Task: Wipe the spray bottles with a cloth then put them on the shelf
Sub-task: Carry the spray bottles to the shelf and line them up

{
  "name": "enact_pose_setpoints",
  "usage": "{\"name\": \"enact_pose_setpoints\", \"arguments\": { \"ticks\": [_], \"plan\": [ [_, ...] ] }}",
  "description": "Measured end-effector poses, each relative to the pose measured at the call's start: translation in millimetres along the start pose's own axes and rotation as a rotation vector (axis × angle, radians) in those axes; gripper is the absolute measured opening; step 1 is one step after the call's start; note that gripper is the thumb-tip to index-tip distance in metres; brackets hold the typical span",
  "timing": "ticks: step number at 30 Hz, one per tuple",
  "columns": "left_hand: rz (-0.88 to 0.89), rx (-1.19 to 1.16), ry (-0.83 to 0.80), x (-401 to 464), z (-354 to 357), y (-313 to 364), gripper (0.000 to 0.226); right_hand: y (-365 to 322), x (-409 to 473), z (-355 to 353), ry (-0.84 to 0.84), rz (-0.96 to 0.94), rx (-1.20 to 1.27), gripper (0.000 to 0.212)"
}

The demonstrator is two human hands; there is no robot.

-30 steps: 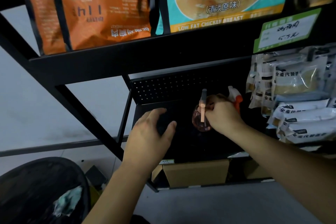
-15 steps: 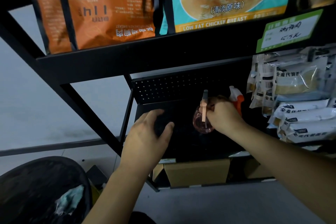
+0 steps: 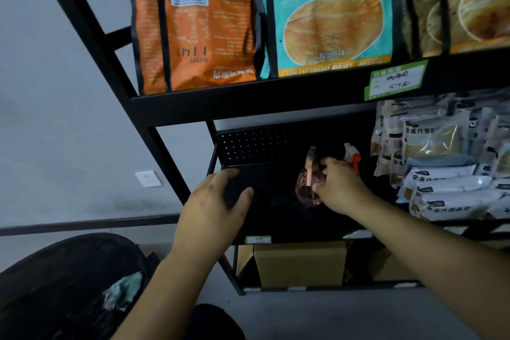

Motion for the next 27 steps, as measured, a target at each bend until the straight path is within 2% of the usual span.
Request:
{"name": "enact_pose_setpoints", "arguments": {
  "ticks": [8,17,27],
  "plan": [
    [-0.024,0.024,0.055,-31.8,-52.3,8.1,0.051,-33.3,-42.4,-43.6,0.02,-0.045,0.023,0.053],
    [-0.085,0.095,0.129,-74.5,-127.3,-19.7,0.052,-111.7,-94.8,-67.5,-0.027,-0.224,0.124,0.06],
    [-0.231,0.219,0.216,-120.8,-205.5,-86.5,0.057,-212.3,-160.9,-33.7,-0.176,-0.479,0.239,0.061]
  ]
}}
Point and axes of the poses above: each hand's wrist, its own x-axis towards the middle knuckle, its own z-axis out of the palm, y = z × x, the point moved 2 cm from there along x, towards the middle knuckle, and after that the axes turned 12 degrees about y, right-handed, at the moved point
